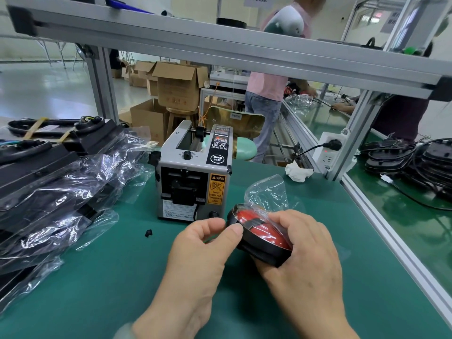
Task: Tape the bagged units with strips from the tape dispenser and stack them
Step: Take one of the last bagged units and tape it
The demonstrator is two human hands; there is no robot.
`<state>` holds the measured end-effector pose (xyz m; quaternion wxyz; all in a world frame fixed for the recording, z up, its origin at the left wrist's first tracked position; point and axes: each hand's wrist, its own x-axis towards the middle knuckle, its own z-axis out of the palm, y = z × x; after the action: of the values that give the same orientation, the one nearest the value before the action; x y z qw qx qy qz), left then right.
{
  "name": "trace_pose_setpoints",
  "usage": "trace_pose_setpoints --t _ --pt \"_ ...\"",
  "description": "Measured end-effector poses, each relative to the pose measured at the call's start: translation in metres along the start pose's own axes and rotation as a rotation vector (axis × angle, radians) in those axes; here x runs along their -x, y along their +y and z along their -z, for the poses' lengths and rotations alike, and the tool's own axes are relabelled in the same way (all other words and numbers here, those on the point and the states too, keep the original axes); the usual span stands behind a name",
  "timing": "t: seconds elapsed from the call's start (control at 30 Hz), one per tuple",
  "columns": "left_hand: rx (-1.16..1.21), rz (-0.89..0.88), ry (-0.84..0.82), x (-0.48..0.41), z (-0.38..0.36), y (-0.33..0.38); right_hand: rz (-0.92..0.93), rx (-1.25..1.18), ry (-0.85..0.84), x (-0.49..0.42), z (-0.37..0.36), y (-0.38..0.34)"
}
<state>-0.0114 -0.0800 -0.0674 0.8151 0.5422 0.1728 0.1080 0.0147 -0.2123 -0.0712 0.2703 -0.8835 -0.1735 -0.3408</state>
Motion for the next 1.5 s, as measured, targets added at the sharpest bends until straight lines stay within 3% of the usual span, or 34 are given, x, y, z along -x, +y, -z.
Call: trace_pose_setpoints --t 0.1,0.33,0.43,0.73,0.97,1.2,1.5 --pt "0.063 0.097 -0.069 0.000 0.001 0.003 -0.014 -0.017 -0.006 0.000 -0.001 0.002" --pt "-0.037 0.113 -0.195 -0.005 -0.005 0.010 -0.047 -0.081 -0.014 -0.001 0.001 0.006" --pt "-0.009 0.156 -0.138 -0.009 -0.006 0.009 -0.043 -0.137 0.012 -0.001 0.003 0.007" --pt "-0.129 0.080 -0.282 -0.001 -0.006 0.020 0.020 -0.126 0.044 -0.002 0.000 0.009" --pt "-0.075 0.061 -0.230 -0.003 -0.004 0.017 0.015 -0.187 0.047 -0.001 -0.002 0.014" --pt "-0.135 -0.130 -0.231 0.004 0.007 0.021 0.115 -0.317 0.160 -0.004 0.004 0.008" --pt "-0.396 -0.568 -0.013 0.026 0.011 0.036 0.228 -0.264 0.314 -0.003 0.001 0.009"
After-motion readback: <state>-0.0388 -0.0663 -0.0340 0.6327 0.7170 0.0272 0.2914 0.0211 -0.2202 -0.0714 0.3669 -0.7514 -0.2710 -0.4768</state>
